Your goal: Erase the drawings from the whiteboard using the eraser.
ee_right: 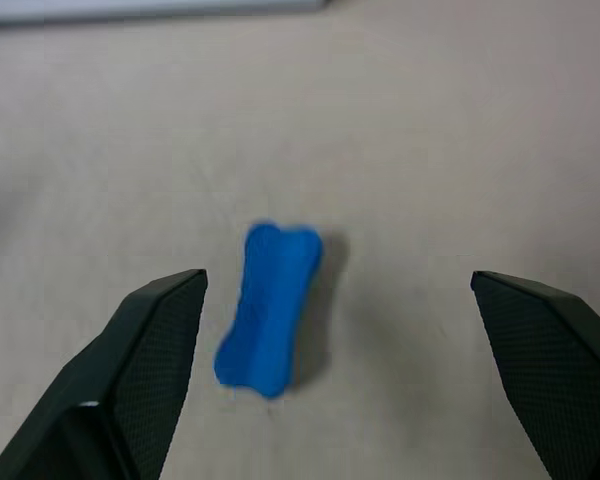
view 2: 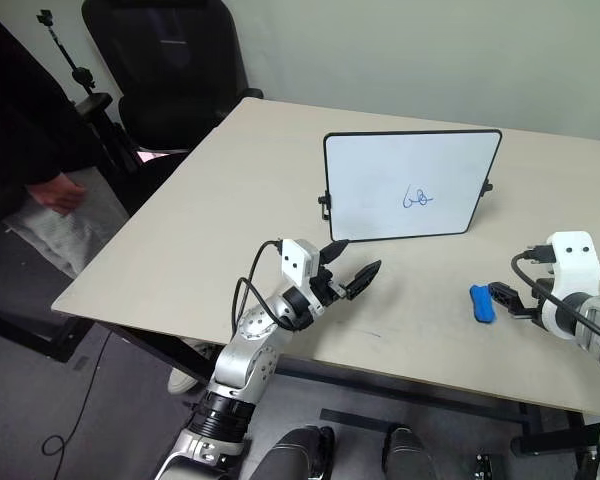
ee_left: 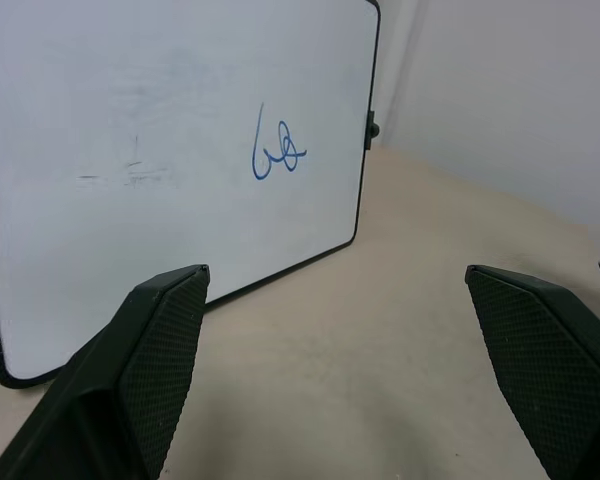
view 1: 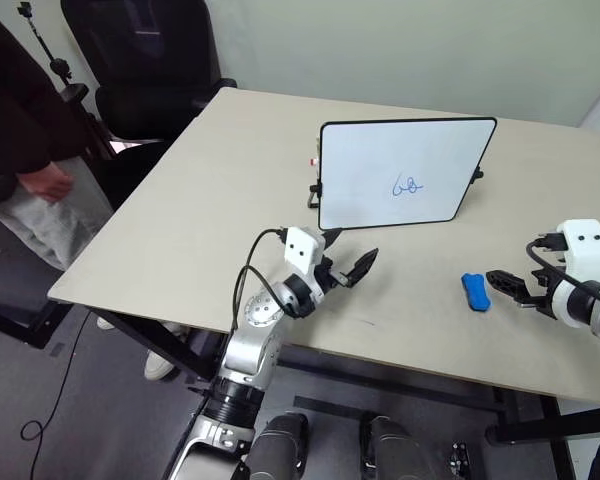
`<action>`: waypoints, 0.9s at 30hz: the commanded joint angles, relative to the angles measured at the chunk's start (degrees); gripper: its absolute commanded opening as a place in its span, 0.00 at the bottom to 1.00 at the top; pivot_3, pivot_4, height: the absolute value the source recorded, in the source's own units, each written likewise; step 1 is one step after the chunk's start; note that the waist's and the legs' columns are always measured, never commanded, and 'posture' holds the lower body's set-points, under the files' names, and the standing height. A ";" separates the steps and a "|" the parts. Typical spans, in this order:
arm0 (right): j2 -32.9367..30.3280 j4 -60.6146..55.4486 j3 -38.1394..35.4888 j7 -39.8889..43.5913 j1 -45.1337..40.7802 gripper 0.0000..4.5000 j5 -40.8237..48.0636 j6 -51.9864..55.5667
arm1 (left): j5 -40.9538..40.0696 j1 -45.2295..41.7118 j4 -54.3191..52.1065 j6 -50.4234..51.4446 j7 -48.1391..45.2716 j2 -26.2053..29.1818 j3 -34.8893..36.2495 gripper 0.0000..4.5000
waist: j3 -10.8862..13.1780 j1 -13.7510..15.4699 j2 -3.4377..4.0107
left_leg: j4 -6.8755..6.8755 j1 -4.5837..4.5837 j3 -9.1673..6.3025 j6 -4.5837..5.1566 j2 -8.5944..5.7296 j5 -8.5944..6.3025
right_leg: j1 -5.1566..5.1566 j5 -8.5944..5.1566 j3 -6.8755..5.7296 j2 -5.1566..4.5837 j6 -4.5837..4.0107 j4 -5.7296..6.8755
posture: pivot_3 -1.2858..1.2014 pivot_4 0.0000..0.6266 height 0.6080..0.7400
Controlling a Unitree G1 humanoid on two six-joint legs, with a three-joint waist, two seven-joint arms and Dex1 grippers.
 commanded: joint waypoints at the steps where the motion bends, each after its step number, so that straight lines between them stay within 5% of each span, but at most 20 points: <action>1: -3.07 5.80 2.95 -0.16 -3.10 1.00 3.78 0.46 | -0.85 -0.21 -1.30 -1.10 -0.39 0.16 0.97 1.00 | 0.00 0.00 0.01 | 0.00 0.01 0.00 0.00 0.00 0.00 | 0.00 0.00 -0.01 0.00 0.00 0.03 | 0.52 0.24 1.00; 27: -16.39 39.34 38.94 -7.83 -29.90 1.00 23.13 0.46 | -0.12 4.51 -5.10 -0.64 1.89 -3.01 -1.52 1.00 | -0.01 0.12 0.03 | -0.02 -0.08 0.02 0.06 -0.03 -0.13 | -0.04 -0.13 -0.02 -0.05 0.22 0.02 | 0.52 0.24 1.00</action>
